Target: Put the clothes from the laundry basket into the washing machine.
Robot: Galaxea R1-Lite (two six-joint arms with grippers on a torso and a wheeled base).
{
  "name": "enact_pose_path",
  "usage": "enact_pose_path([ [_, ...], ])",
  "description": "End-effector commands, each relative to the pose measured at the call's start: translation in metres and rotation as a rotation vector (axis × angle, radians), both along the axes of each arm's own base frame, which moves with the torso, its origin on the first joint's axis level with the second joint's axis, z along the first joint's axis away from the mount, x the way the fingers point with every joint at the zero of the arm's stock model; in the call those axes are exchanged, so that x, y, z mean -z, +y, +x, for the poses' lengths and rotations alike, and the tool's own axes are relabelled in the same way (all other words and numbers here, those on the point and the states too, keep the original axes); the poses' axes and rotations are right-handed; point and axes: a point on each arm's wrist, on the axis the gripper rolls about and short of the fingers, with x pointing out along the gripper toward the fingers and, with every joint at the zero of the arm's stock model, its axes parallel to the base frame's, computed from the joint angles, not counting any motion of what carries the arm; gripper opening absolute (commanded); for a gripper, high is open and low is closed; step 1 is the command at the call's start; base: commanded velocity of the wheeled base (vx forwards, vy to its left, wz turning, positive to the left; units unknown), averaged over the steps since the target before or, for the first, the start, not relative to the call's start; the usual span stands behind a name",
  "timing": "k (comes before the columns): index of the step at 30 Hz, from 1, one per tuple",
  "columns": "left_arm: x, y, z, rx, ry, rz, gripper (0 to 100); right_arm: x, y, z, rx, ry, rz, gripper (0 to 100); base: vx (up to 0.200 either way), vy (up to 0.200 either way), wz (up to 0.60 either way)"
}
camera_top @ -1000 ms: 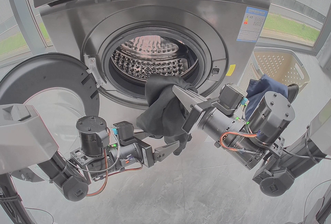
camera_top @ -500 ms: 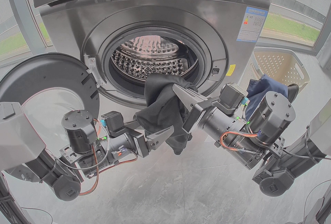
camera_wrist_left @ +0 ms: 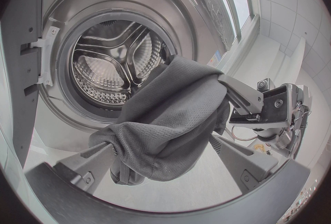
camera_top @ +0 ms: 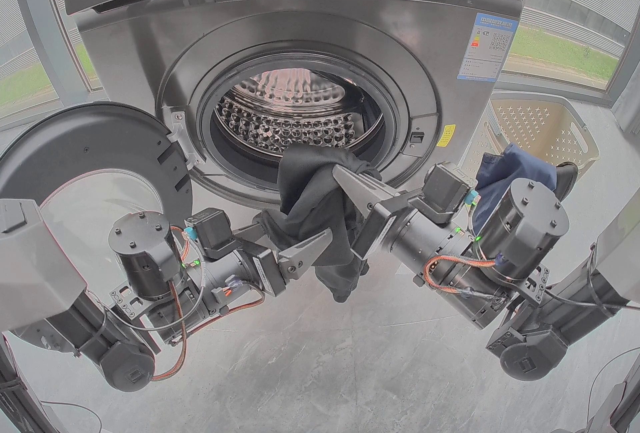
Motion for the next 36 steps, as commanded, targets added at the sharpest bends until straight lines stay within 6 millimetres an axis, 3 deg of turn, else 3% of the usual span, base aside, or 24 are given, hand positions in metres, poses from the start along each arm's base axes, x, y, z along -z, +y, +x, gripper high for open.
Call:
enact_pose_path([
  [1, 0.006, -0.002, 0.002, -0.014, 0.007, 0.005, 100, 0.001, 0.001, 0.000, -0.001, 0.001, -0.003, 0, 0.000, 0.000, 0.00],
  [9, 0.015, -0.008, 0.011, -0.048, 0.004, 0.004, 100, 0.000, 0.003, -0.001, 0.003, 0.001, 0.001, 0, 0.000, 0.000, 0.00],
  [20, 0.010, -0.013, 0.017, -0.093, -0.021, -0.018, 100, 0.001, 0.004, -0.003, -0.003, 0.002, 0.002, 0, 0.000, 0.000, 0.00],
  [21, 0.009, -0.013, 0.018, -0.105, -0.025, -0.023, 0, 0.001, 0.004, -0.003, -0.003, 0.002, 0.002, 0, 0.000, 0.000, 0.00],
  [28, 0.001, -0.011, 0.014, -0.109, -0.059, -0.052, 0, 0.002, 0.004, -0.003, -0.001, 0.006, -0.005, 0, 0.000, 0.000, 0.00],
  [36, -0.026, 0.002, -0.027, -0.057, -0.101, -0.085, 0, 0.018, 0.006, 0.004, 0.021, 0.039, -0.037, 0, 0.000, 0.000, 0.00],
])
